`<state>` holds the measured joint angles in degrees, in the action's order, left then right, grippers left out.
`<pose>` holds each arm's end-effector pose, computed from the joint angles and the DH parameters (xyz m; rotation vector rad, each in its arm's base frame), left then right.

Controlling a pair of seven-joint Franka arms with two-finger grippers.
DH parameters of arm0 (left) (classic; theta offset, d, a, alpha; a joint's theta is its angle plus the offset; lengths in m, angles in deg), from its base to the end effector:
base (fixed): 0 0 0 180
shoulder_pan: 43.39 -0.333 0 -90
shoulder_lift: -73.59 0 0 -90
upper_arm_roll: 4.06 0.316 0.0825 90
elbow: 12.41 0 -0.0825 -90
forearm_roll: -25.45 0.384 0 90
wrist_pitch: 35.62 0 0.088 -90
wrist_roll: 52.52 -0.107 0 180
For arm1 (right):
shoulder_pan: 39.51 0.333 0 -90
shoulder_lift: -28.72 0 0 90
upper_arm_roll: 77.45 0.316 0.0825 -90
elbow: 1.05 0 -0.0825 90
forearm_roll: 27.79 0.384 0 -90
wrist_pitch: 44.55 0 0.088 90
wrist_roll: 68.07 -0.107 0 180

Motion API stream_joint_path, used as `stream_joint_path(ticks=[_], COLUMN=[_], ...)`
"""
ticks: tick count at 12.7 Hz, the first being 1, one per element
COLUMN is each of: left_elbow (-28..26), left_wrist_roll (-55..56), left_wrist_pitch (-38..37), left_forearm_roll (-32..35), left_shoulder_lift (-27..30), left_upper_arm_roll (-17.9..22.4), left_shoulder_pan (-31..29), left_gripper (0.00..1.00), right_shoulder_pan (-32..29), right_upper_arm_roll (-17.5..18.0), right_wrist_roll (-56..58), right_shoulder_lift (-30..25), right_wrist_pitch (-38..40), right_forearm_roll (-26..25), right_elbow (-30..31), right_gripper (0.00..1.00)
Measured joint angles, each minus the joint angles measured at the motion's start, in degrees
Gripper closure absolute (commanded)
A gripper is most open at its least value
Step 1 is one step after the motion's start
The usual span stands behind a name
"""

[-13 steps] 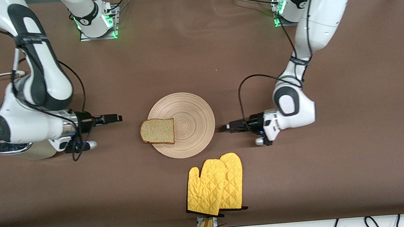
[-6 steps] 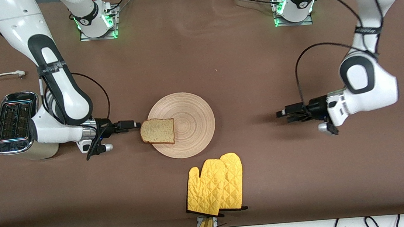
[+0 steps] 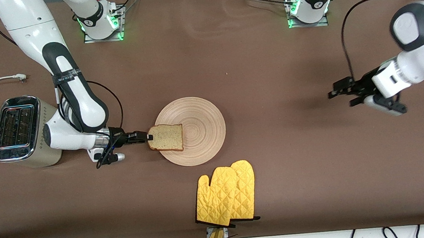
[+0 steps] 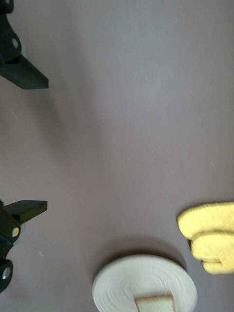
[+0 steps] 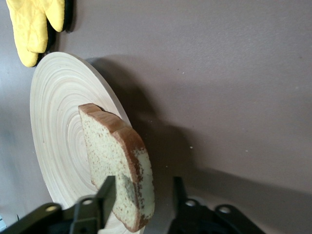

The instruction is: Move plate and put bread in toaster

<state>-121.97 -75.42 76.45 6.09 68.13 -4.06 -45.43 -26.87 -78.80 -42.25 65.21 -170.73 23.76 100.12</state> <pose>0.5794 -0.0013 0.4441 2.8099 -0.3217 0.0244 0.6303 0.1544 0.1958 -2.4746 -0.0315 0.1255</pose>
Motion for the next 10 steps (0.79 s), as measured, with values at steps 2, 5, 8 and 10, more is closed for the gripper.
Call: stream_joint_path(ticks=[2,5,8,10], left_elbow=[0.02,0.21,2.43,3.94], left_wrist_roll=[-0.27,-0.21,-0.12,-0.13], left_wrist_pitch=[-1.40,-1.81,-4.10,-4.70], left_forearm_roll=[8.51,17.98,26.86,27.67], left_shoulder_lift=[3.94,8.03,9.77,9.78], left_upper_arm_roll=[2.66,3.01,3.07,3.84], left_shoulder_pan=[0.05,1.05,2.27,2.47], left_gripper=[0.00,0.00,0.00,0.00], right_shoulder_pan=[0.80,1.11,1.10,0.92], right_upper_arm_roll=[0.03,-0.04,-2.01,-3.37], right_wrist_roll=[0.00,-0.35,-5.58,-12.14], right_shoulder_lift=[0.07,-0.28,-4.52,-9.69], right_wrist_pitch=[0.00,0.00,5.63,11.46], right_forearm_roll=[0.02,0.07,-4.60,-15.80], right_elbow=[0.00,-0.57,-2.08,-3.30], right_gripper=[1.00,1.00,1.00,1.00])
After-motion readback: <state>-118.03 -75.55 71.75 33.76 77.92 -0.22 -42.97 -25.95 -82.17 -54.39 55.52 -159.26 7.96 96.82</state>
